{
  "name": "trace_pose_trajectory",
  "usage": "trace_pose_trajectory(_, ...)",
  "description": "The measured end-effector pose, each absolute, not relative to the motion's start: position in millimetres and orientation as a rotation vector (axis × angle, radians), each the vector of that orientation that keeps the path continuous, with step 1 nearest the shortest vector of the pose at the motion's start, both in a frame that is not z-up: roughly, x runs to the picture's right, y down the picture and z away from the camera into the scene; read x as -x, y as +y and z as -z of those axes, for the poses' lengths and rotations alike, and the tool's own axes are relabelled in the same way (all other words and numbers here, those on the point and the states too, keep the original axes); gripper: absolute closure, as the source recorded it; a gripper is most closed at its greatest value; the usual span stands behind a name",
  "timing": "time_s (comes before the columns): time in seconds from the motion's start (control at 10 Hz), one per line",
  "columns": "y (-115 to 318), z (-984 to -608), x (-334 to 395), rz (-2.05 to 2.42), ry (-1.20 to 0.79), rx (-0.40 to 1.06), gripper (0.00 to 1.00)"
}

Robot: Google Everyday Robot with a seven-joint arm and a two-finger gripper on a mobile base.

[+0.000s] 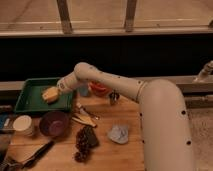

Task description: Place apple in tray

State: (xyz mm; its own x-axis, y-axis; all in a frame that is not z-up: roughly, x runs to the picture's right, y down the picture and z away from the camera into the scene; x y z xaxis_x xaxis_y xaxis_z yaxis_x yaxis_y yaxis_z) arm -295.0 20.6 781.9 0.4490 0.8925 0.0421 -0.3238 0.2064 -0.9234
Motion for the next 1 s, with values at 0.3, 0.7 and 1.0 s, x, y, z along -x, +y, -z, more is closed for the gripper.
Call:
trace_pose_trajectory(0.3,22.1,-785.7,293.2,-0.948,-0.685,1.032,1.00)
trace_pose_trajectory(0.7,37.1,-810.4,287.5,-0.990,-0.682,1.024,1.00)
trace_pose_trajectory(1.0,25.3,-812.2,285.8,-1.006,-0.743,0.977,1.00)
